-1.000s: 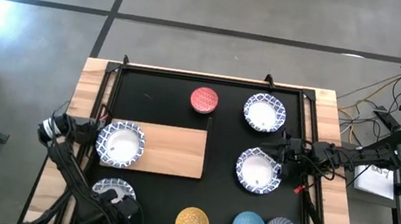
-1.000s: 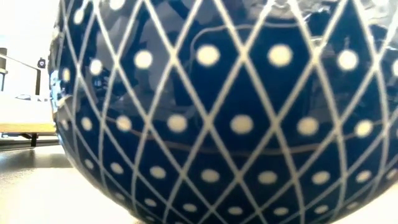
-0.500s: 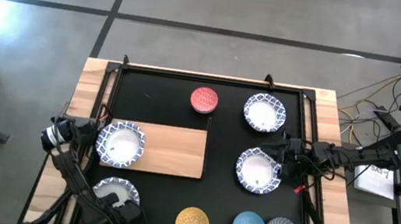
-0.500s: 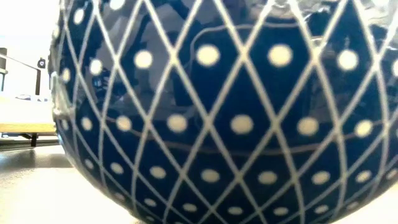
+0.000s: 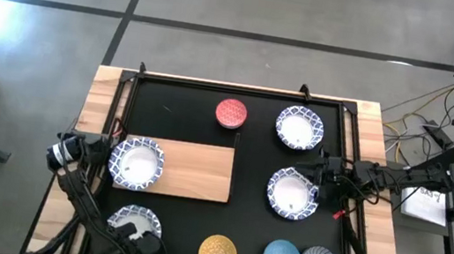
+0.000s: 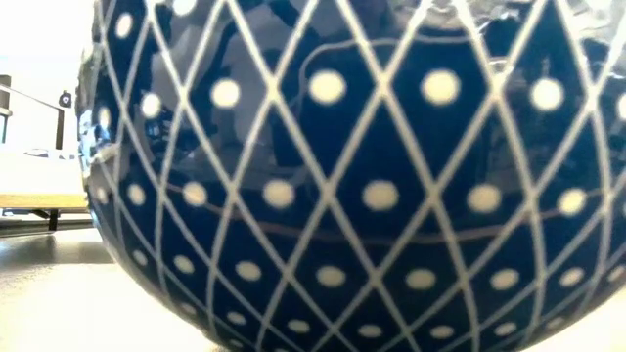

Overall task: Place and stack bowls onto a shelf
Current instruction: Stack the blue patterned bowl on top of the blue patterned bowl on the shelf

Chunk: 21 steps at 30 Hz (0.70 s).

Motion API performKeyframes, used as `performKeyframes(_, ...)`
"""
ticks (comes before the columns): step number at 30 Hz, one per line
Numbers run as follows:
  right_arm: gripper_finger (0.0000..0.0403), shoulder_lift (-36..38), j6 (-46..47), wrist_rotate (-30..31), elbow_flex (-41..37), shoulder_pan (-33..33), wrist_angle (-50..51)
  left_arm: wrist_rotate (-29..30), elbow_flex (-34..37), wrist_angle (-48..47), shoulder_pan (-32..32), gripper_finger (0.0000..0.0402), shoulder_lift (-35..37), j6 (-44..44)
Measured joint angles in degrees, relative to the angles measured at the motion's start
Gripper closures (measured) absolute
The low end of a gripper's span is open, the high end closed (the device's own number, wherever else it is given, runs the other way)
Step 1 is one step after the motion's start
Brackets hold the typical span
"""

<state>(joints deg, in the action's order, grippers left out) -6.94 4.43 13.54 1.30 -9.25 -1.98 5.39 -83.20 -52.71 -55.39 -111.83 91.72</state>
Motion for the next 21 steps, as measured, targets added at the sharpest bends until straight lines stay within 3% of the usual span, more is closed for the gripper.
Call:
performKeyframes(6, 0.0339, 0.0, 0.0, -0.01, -0.01, 0.0, 0.0, 0.13, -0.22, -0.04, 0.17, 0.0322, -0.02, -1.24)
performKeyframes(16, 0.0339, 0.0, 0.01, -0.01, -0.02, 0.01, 0.0, -0.31, -0.42, 0.34, 0.15, 0.0264, -0.04, -2.56)
performKeyframes(21, 0.0339, 0.0, -0.04, 0.0, -0.01, 0.0, 0.0, -0.14, -0.33, -0.01, 0.47, 0.0256, -0.04, -2.44)
